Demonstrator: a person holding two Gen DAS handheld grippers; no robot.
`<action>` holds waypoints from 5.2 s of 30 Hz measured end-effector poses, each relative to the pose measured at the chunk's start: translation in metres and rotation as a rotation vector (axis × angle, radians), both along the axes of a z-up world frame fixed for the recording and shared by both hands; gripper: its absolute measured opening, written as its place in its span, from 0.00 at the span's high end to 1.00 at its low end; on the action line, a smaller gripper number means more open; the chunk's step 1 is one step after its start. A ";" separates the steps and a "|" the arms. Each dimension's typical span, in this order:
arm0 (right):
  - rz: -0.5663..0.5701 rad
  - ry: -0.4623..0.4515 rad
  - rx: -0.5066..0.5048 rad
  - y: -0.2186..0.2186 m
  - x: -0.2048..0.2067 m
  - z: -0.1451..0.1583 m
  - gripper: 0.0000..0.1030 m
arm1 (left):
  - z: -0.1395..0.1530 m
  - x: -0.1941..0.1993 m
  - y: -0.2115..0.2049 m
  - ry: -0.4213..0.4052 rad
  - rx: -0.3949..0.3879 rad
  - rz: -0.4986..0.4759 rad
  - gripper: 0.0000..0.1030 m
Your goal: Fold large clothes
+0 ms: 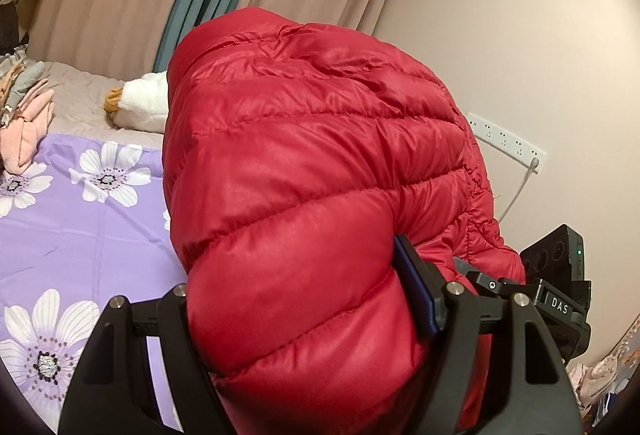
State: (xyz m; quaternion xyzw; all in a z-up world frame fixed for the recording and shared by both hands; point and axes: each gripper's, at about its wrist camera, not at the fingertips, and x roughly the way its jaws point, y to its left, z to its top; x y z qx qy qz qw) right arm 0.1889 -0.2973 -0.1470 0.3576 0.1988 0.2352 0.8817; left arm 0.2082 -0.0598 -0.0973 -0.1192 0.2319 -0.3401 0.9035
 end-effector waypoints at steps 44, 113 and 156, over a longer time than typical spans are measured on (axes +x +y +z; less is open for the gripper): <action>0.265 -0.050 -0.113 0.012 0.009 -0.007 0.45 | 0.025 -0.016 0.129 -0.038 -0.060 0.248 0.28; -0.156 0.045 -0.670 0.011 -0.076 0.019 0.03 | 0.051 -0.112 0.107 -0.103 0.229 0.483 0.00; -0.326 0.011 -0.641 0.031 -0.162 0.010 0.01 | 0.033 -0.199 0.100 -0.115 0.170 0.659 0.00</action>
